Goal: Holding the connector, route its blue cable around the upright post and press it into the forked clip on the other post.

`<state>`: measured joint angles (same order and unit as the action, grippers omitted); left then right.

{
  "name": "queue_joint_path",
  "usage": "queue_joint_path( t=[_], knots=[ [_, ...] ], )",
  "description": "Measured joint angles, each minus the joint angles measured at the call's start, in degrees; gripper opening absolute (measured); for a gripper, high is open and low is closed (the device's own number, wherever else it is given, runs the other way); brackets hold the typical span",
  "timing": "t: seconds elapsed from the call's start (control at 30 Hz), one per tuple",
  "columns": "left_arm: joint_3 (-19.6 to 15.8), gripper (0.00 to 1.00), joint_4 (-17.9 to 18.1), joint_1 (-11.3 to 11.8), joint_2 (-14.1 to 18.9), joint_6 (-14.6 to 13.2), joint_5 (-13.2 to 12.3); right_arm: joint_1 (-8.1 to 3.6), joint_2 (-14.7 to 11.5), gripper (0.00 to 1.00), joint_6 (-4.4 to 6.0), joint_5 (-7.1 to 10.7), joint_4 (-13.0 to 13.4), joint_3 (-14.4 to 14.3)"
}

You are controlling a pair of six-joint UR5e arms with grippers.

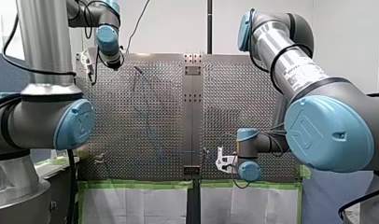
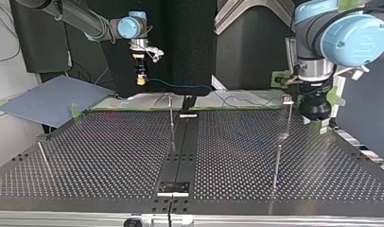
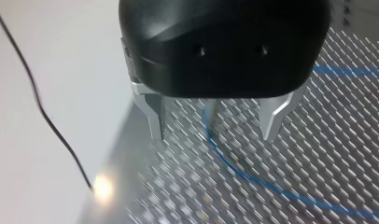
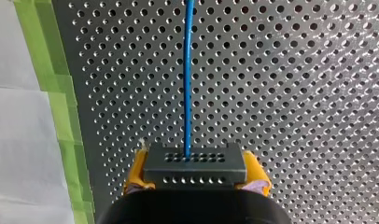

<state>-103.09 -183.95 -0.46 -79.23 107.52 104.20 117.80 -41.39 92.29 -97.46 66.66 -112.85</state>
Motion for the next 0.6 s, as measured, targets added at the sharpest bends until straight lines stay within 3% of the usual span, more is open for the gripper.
queue_joint_path(
  t=[0.3, 0.6],
  knots=[
    [3.21, 1.0, -4.97, -0.26, 4.34, -1.39, -4.96, 0.24, 0.0, 0.0, -0.13, -0.03, -1.16, 0.78],
    [3.37, 1.0, -7.24, -1.01, 1.93, -3.22, -6.39, 0.36, 0.02, 0.0, -0.11, -0.05, -1.41, 0.83]
  ],
)
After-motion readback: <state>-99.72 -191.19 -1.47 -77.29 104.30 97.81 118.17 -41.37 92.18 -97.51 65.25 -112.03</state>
